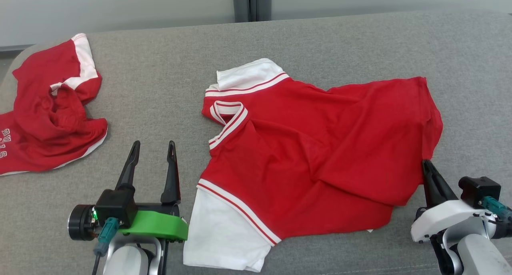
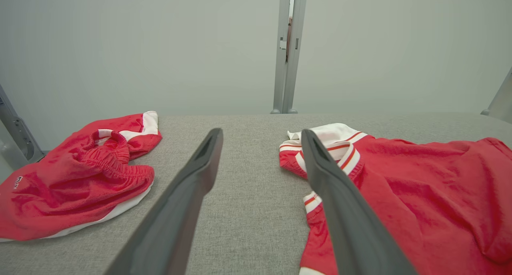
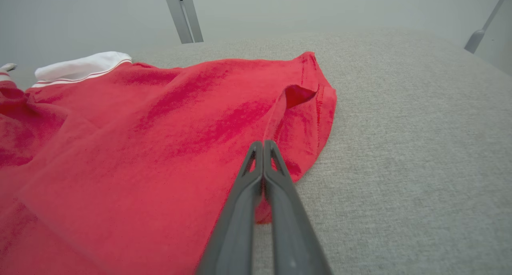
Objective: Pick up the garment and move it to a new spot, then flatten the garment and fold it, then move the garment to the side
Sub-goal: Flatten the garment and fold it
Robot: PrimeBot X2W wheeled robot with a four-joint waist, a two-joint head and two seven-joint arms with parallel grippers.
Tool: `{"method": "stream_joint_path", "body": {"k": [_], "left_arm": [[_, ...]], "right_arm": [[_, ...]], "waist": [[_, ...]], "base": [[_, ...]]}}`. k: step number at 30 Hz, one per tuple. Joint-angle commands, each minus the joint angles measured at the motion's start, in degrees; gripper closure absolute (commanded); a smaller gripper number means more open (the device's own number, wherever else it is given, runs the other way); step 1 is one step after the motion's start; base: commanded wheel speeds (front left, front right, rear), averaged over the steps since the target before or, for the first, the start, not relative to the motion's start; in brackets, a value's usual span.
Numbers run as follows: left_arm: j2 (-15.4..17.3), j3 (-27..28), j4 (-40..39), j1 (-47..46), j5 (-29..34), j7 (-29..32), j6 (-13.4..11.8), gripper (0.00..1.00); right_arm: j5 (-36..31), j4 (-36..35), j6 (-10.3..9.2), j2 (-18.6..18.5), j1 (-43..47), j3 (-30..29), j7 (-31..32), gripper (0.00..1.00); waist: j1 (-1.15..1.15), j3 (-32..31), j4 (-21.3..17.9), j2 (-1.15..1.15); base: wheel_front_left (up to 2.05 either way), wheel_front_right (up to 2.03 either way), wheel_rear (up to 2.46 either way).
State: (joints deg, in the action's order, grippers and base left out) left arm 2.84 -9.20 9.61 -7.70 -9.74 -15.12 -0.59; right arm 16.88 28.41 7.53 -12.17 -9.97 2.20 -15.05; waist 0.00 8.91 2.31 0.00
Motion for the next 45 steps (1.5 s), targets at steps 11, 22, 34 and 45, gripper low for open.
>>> {"method": "stream_joint_path", "body": {"k": [11, 22, 34, 45], "left_arm": [[0.1, 0.5, 0.1, 0.1, 0.8, 0.0, 0.3, 0.00], [0.1, -0.8, 0.2, -1.6, -0.1, 0.0, -0.2, 0.00], [0.1, -2.1, 0.1, -3.2, -0.7, 0.0, -0.8, 0.00], [0.1, -2.4, 0.7, -2.7, -0.8, 0.0, -1.2, 0.00]], "right_arm": [[-1.6, -20.2, -0.09, 0.5, 3.3, -2.3, -0.2, 1.00], [-1.9, -19.6, -0.09, -2.0, -3.5, -0.3, -0.2, 1.00], [-3.0, -1.4, -0.09, -4.2, -18.5, 4.2, -0.2, 0.99], [-2.0, -0.1, -0.09, -3.5, -17.9, 3.4, -0.2, 0.00]], "waist": [[0.00, -0.5, -2.6, 0.00], [0.00, 1.2, 0.0, 0.00], [0.00, 4.3, 3.3, 0.00], [0.00, 2.9, 2.1, 0.00]], "base": [[0.00, 0.00, 0.00], [0.00, 0.00, 0.00], [0.00, 0.00, 0.00], [0.00, 0.00, 0.00]]}}
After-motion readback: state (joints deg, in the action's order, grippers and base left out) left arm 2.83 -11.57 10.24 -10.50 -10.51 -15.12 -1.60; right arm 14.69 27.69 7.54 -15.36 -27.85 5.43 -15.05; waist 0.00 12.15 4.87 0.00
